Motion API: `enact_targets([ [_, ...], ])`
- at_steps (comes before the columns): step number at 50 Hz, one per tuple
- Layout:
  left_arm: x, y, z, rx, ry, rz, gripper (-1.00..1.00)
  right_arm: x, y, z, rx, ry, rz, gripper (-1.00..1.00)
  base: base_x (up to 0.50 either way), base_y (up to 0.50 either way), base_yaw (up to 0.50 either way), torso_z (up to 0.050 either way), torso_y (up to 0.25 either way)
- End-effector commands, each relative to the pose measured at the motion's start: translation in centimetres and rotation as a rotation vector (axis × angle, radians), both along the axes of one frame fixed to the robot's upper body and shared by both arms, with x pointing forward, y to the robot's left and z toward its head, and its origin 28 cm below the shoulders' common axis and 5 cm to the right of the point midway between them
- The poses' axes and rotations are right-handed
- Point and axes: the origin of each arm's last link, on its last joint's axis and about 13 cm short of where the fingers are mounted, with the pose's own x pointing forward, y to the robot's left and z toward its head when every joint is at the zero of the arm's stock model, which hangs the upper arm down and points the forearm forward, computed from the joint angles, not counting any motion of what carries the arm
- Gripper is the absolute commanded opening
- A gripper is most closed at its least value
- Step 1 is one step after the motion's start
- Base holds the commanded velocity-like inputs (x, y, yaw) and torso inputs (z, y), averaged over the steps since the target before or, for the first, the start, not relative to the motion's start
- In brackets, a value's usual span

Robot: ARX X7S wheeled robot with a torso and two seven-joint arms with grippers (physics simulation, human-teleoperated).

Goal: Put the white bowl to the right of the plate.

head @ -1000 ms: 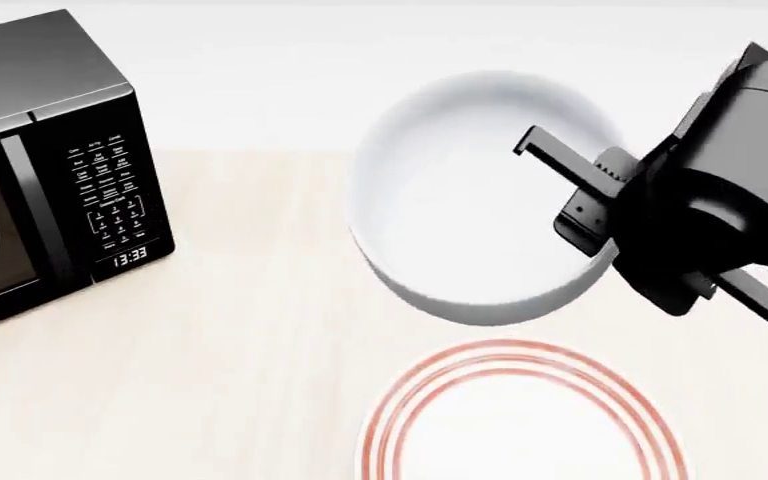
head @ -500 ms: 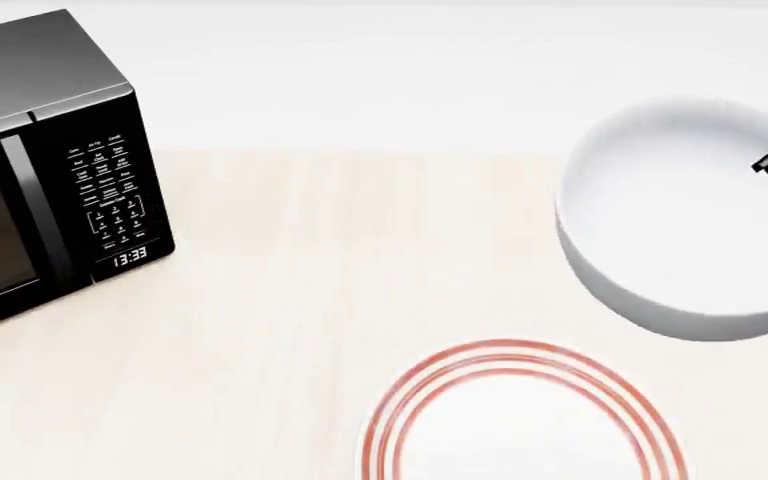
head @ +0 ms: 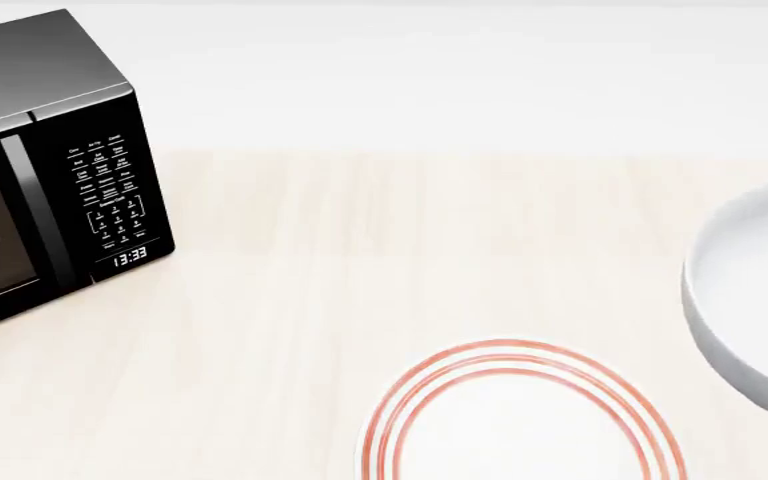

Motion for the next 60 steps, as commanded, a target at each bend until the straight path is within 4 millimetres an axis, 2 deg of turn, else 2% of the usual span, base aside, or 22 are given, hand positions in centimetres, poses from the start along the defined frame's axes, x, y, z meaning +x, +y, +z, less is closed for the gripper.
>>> enact_targets([
  [1,0.1,-0.1,-0.1,0.004,0.004,-0.001,1.0,-0.8,-1.8,-1.4,0.024,-0.015,-0.049,-1.0,0.0,0.0,0.0,0.0,0.0],
  [14,0.1,-0.2,-0.1,0.005,0.005,-0.001,1.0,-1.3,-3.4,-4.1,0.039,0.02,-0.085,-1.0,0.0,0.0,0.0,0.0,0.001],
  [24,0.3,-0.2,-0.2,0.008,0.011,-0.002,1.0,-1.9,-4.4,-5.2,0.044,0.031,-0.111,-1.0,0.0,0.0,0.0,0.0,0.0],
  [60,0.2,-0.4,-0.2,0.015,0.01,-0.001,1.0,-1.6,-4.7,-8.3,0.04,0.076,-0.115,-1.0,0.0,0.0,0.0,0.0,0.001],
])
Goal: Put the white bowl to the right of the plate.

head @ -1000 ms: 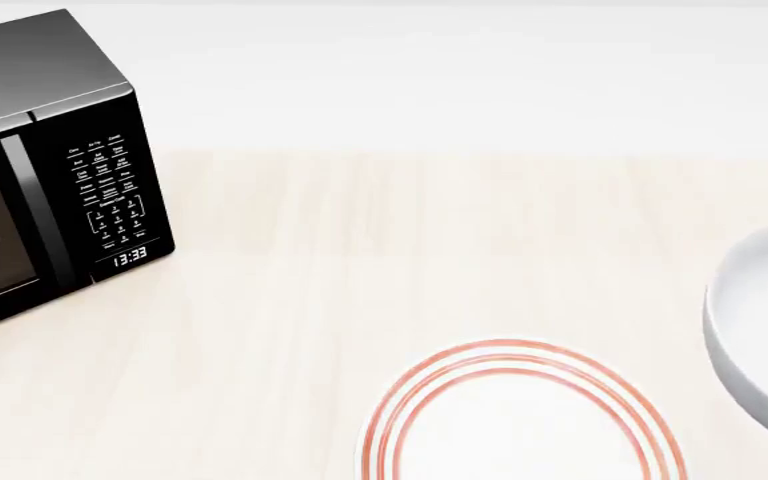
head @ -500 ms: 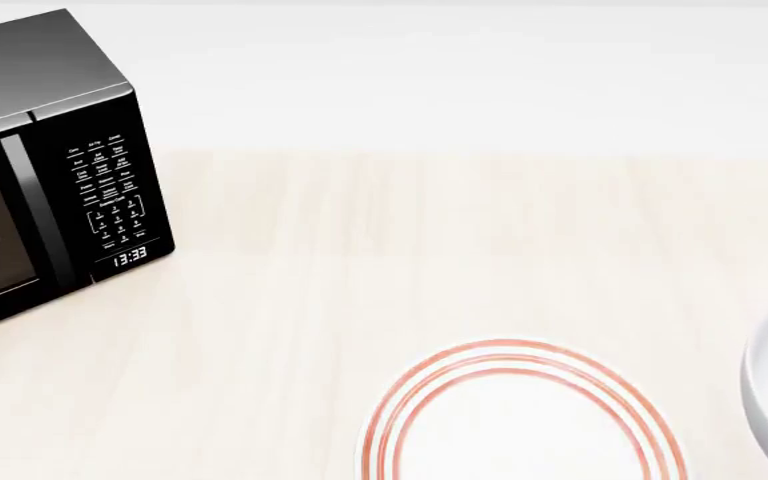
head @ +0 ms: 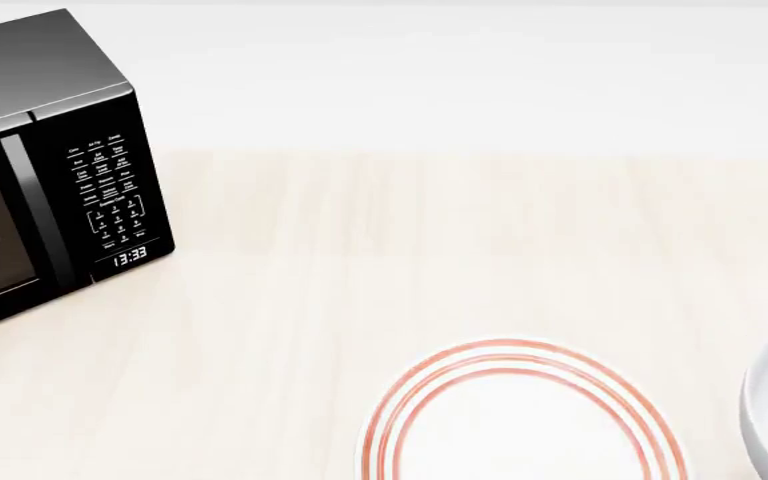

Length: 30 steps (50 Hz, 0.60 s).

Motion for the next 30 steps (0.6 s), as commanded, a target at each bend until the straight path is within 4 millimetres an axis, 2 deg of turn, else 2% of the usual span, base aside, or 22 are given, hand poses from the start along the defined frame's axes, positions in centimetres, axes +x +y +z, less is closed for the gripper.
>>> enact_targets([
  [1,0.0,0.0,0.0,0.001,-0.001,0.0,1.0,0.2,-0.3,-0.1,0.007,-0.029,-0.009,-1.0,0.0,0.0,0.0,0.0,0.0],
  [10,0.0,-0.1,0.0,0.003,0.001,-0.001,1.0,-0.4,-0.9,-1.1,0.009,-0.021,-0.023,-1.0,0.0,0.0,0.0,0.0,0.001],
  [30,0.1,-0.1,-0.1,0.006,0.004,-0.002,1.0,-1.0,-1.3,-1.6,0.015,-0.024,-0.042,-1.0,0.0,0.0,0.0,0.001,0.001],
])
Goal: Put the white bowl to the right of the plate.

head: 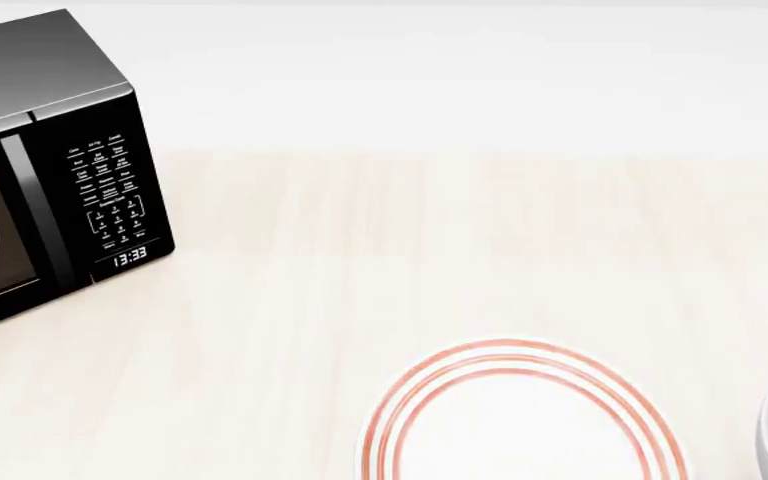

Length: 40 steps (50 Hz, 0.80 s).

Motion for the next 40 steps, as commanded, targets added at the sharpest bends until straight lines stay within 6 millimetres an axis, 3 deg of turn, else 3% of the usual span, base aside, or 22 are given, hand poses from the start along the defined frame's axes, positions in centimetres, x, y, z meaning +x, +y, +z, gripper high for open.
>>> enact_targets([
  [1,0.0,0.0,0.0,0.002,0.001,-0.001,1.0,0.1,-0.3,0.3,0.009,-0.04,-0.014,-1.0,0.0,0.0,0.0,0.0,0.0],
  [10,0.1,0.0,0.0,0.002,0.002,-0.001,1.0,0.3,-0.4,0.1,0.012,-0.081,-0.015,-1.0,0.0,0.0,0.0,0.0,0.0],
  [11,0.1,0.0,0.0,0.002,0.002,-0.001,1.0,0.3,-0.4,0.1,0.009,-0.074,-0.013,1.0,0.0,0.0,0.0,0.0,0.0],
  [27,0.0,-0.1,0.0,0.003,0.001,-0.001,1.0,-0.1,0.0,1.2,-0.068,-0.103,-0.023,1.0,0.0,0.0,0.0,0.0,0.0],
  [40,-0.1,-0.1,0.0,0.001,0.001,-0.008,1.0,-4.1,2.2,8.4,-0.392,-0.287,-0.092,1.0,0.0,0.0,0.0,0.0,0.0],
])
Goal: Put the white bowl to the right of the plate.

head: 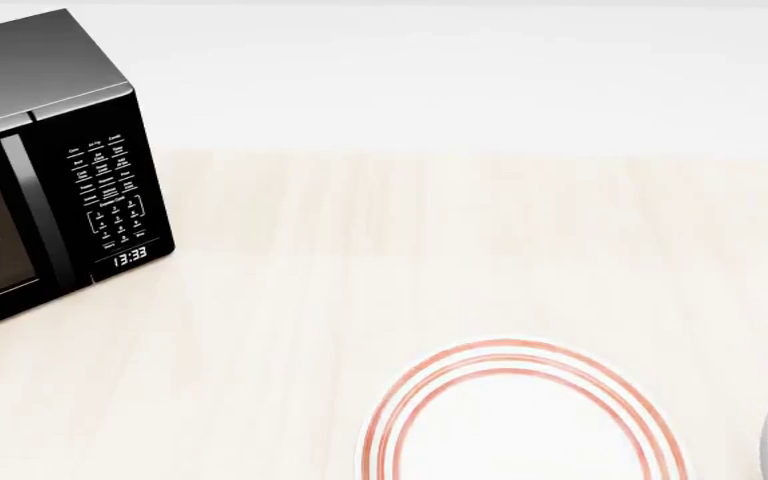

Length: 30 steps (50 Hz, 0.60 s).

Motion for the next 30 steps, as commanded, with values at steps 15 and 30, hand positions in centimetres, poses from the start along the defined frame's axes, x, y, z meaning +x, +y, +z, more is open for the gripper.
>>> enact_targets([
  [15,-1.1,-0.6,0.1,0.007,-0.019,-0.055,1.0,-4.7,10.6,7.4,-0.585,-0.359,0.156,1.0,0.0,0.0,0.0,0.0,0.0],
  [30,-2.6,-1.9,0.0,0.05,-0.046,-0.125,1.0,-9.2,17.4,2.7,-0.784,-0.451,0.451,1.0,0.0,0.0,0.0,0.0,0.0],
])
